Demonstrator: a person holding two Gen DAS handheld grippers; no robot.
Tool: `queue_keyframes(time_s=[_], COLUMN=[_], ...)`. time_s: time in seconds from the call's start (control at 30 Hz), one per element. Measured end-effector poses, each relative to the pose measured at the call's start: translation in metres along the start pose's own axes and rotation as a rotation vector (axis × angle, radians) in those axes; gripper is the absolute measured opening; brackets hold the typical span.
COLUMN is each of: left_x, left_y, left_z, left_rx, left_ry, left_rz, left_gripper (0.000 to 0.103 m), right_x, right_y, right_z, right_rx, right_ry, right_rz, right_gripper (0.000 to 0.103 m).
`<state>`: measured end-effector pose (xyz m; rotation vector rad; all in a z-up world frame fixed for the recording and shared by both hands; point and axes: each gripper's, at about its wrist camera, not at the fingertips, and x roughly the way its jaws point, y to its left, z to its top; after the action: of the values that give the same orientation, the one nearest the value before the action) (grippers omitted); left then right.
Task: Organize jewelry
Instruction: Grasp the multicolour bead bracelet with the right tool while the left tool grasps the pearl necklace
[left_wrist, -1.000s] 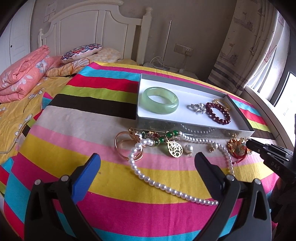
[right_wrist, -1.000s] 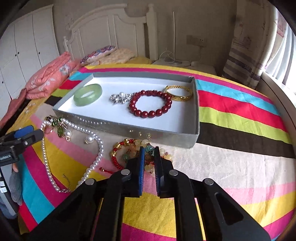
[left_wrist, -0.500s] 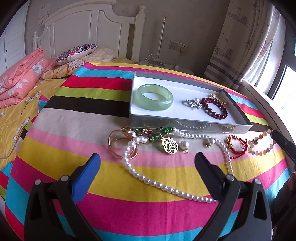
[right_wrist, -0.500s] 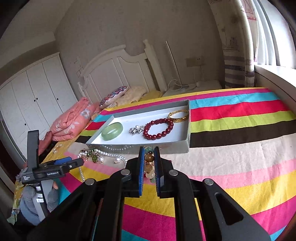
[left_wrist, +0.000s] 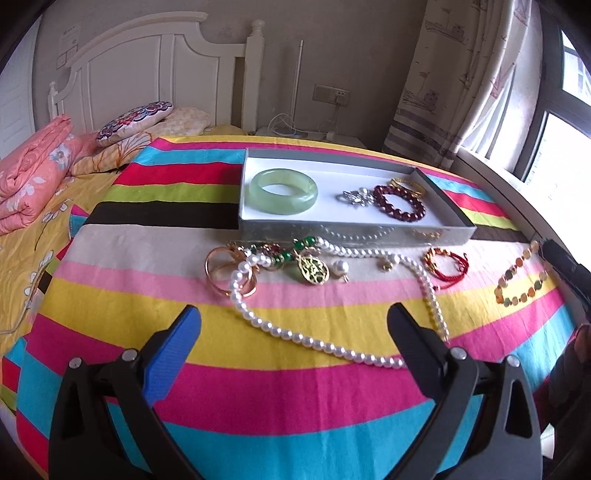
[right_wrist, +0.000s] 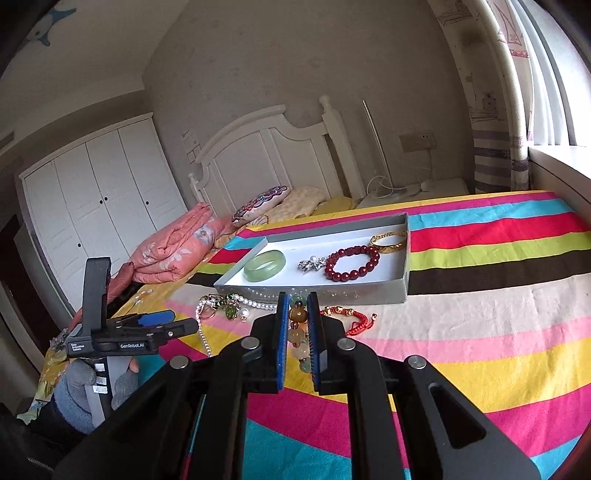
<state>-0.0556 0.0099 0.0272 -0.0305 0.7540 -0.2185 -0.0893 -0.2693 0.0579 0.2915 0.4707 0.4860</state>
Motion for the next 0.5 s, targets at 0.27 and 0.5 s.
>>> queue_keyframes(time_s=[0.27,0.5], left_x=[-0.011,0.023], left_y=[-0.046,-0.094], left_z=[-0.018,-0.020], left_rx=[0.203,0.381], left_ry=[0.042,0.139], left_rz=[-0.074,-0.095], left_gripper=[0.094,0.089], right_x=[-0.007,-0.008], right_y=[-0.007,-0.011], right_z=[-0.001,-0.002], right_rx=[0.038,0.058], right_ry=[-0.004,-0.001], right_rz=[0.024,0.016], right_gripper=[0.010,0.010])
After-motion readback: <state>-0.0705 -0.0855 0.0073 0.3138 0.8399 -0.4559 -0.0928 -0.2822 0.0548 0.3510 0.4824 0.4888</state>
